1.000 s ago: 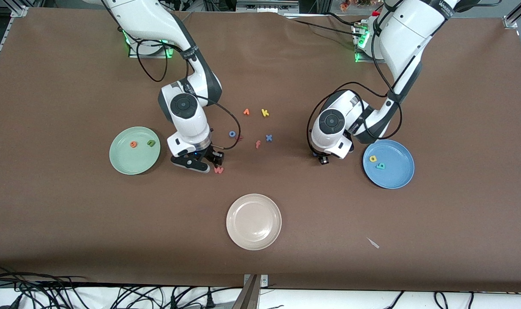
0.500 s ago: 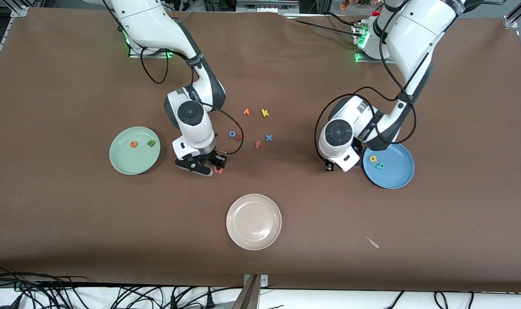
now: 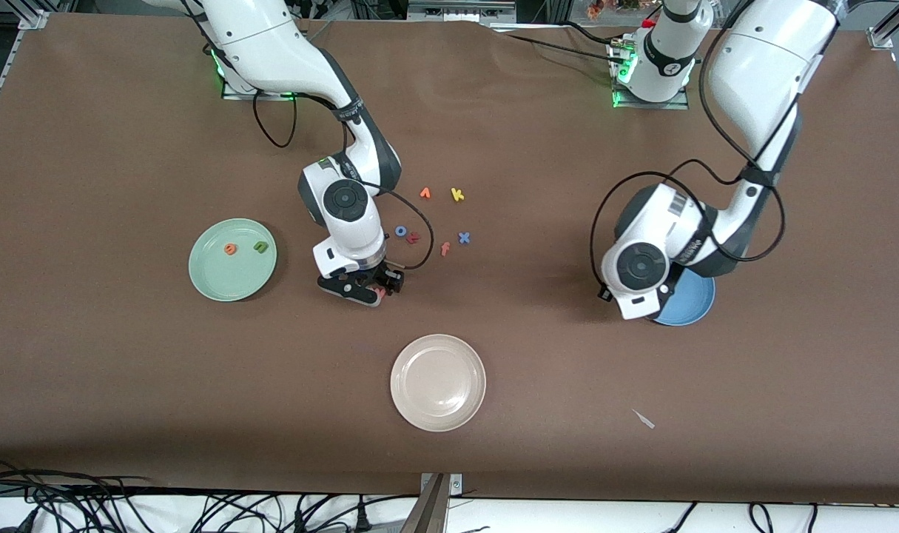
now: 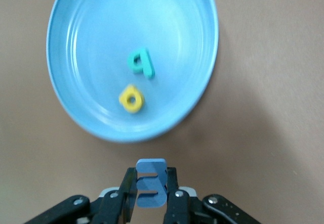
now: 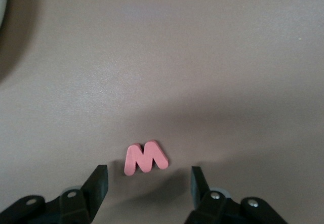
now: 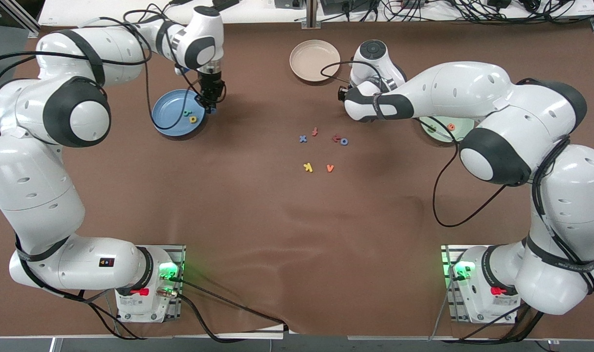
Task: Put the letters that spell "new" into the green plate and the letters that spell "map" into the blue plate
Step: 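Place the blue m on the blue plate while the right gripper carries M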
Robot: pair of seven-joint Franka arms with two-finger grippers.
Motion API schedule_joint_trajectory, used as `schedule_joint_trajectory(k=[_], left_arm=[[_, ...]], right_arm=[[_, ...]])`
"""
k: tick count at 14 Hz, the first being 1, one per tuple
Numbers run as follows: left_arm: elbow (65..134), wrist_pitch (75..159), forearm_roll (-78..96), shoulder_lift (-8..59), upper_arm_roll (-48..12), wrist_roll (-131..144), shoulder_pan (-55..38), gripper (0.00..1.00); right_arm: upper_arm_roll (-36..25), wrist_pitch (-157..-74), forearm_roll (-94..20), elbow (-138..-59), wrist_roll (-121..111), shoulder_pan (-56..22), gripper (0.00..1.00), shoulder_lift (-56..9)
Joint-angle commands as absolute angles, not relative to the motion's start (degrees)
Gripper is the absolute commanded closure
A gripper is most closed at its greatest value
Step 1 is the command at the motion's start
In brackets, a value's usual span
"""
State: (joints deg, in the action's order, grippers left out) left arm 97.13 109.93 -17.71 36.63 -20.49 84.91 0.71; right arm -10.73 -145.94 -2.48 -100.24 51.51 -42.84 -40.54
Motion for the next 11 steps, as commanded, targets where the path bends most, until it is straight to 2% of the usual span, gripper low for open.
schedule_joint_trajectory(k=[1, 4, 5, 6, 7, 11], left_arm=[[97.29, 108.20, -17.05, 35.42, -20.83, 70.89, 5.08, 1.00], [97.64, 107.40, -17.22, 35.16, -20.83, 56.99, 8.43, 1.00], [97.82, 107.40, -17.40, 35.16, -20.74, 53.91, 8.79, 0.89], [97.82, 107.40, -17.49, 35.24, -20.74, 50.83, 8.79, 0.34], [97.82, 107.32, -17.40, 35.24, -20.74, 49.23, 8.88, 0.00], [97.03, 107.23, -17.40, 34.98, -20.74, 41.26, 10.54, 0.00]], right_arm=[[-10.72, -146.16, -3.43, -98.44, 51.94, -43.07, 0.25, -42.45], [-10.72, -148.36, -3.43, -98.53, 51.94, -43.07, 0.26, -42.54], [-10.72, -148.36, -3.43, -98.53, 51.94, -43.07, 0.27, -42.71], [-10.64, -148.36, -3.43, -98.53, 51.86, -43.07, 0.30, -42.71], [-10.72, -148.36, -3.43, -98.53, 51.86, -43.07, 0.34, -42.80], [-10.72, -148.36, -3.34, -98.53, 51.42, -43.07, 0.42, -42.80]])
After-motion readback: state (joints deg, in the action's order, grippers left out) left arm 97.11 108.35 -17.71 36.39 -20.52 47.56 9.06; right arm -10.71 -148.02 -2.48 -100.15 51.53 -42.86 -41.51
